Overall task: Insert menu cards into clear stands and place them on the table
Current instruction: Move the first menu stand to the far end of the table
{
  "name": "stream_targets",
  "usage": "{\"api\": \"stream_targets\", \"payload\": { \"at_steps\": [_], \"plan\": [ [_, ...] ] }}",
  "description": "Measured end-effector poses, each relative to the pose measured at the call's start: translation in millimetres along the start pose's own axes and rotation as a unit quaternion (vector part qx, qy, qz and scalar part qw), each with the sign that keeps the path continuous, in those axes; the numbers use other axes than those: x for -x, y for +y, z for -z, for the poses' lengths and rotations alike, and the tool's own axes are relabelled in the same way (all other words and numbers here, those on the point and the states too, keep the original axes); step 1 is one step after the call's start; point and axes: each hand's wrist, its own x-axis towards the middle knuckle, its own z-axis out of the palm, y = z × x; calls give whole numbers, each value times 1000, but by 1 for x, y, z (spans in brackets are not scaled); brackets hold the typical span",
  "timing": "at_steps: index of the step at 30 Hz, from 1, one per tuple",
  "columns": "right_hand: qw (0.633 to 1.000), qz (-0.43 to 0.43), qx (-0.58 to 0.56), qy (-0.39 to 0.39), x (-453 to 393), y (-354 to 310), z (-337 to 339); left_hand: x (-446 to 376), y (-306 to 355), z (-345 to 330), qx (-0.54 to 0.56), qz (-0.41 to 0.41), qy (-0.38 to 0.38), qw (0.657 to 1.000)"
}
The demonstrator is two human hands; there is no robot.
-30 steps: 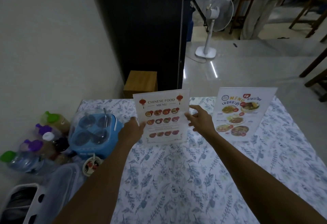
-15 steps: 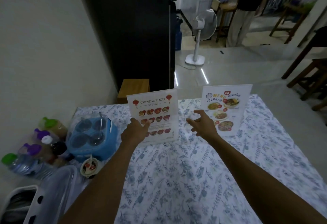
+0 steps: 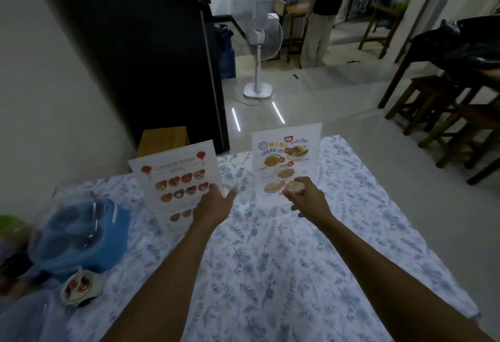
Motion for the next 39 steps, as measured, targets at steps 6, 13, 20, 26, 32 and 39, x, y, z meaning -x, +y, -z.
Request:
{"api": "stream_targets", "payload": {
  "at_steps": [6,13,20,26,32,39],
  "plan": [
    [999,-31,-8,-11,-48,37,42,-14,57,-40,-24,-8,-23,999],
    [997,-58,49,-28,-105,79,55,-41,70,-82,-32,34,17,999],
    [997,0,68,-39,-126,97,41,-40,71,-101,-4,-32,95,995],
    [998,8,52,-22,-122,99,39,-40,78,-107,-6,-56,123,991],
    [998,-9,60,29,-107,118,66,-35,95,-123,11,-107,92,990],
    [993,-30,62,100,-93,150,125,-27,139,-162,25,-164,36,985]
  ]
}}
